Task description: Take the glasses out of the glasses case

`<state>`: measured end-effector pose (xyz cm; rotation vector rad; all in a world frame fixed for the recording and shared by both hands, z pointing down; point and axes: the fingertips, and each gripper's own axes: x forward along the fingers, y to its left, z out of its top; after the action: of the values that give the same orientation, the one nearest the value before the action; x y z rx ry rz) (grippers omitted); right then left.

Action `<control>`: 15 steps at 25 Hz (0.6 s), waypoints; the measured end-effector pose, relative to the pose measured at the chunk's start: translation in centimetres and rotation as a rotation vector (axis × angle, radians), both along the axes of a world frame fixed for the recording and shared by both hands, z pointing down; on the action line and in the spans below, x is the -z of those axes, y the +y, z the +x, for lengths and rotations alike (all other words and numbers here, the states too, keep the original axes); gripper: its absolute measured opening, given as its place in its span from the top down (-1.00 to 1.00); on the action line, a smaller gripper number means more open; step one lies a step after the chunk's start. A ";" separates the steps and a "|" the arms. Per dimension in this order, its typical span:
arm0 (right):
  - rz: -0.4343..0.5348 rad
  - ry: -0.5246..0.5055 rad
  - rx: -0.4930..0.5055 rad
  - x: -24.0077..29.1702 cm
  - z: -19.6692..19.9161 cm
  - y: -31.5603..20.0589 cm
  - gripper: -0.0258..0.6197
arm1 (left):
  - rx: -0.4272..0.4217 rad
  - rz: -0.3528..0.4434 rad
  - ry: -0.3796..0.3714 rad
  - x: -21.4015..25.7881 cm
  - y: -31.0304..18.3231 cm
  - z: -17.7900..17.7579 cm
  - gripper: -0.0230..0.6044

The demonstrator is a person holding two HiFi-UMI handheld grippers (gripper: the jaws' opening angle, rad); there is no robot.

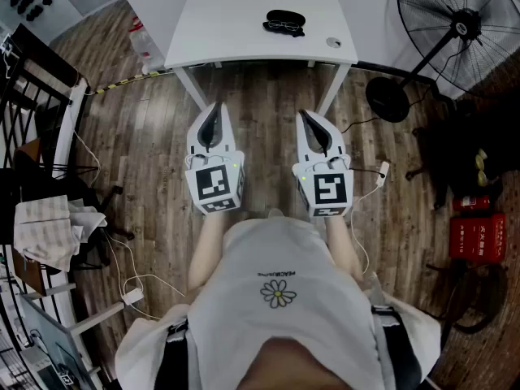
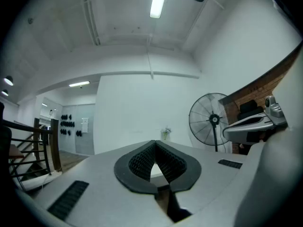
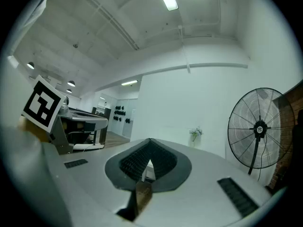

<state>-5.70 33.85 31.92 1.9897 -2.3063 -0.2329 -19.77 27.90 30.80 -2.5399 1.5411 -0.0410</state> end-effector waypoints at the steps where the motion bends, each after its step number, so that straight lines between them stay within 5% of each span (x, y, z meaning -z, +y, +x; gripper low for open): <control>1: 0.002 0.006 0.002 -0.2 0.1 -0.1 0.89 | 0.005 -0.001 -0.006 -0.2 -0.1 -0.1 0.87; 15: -0.017 -0.049 0.010 -1.4 1.5 -1.8 0.89 | 0.033 -0.003 -0.029 -1.1 -1.6 0.4 0.88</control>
<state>-4.20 32.06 33.28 1.9981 -2.3404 -0.1669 -19.41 26.30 31.89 -2.5051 1.5732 -0.0843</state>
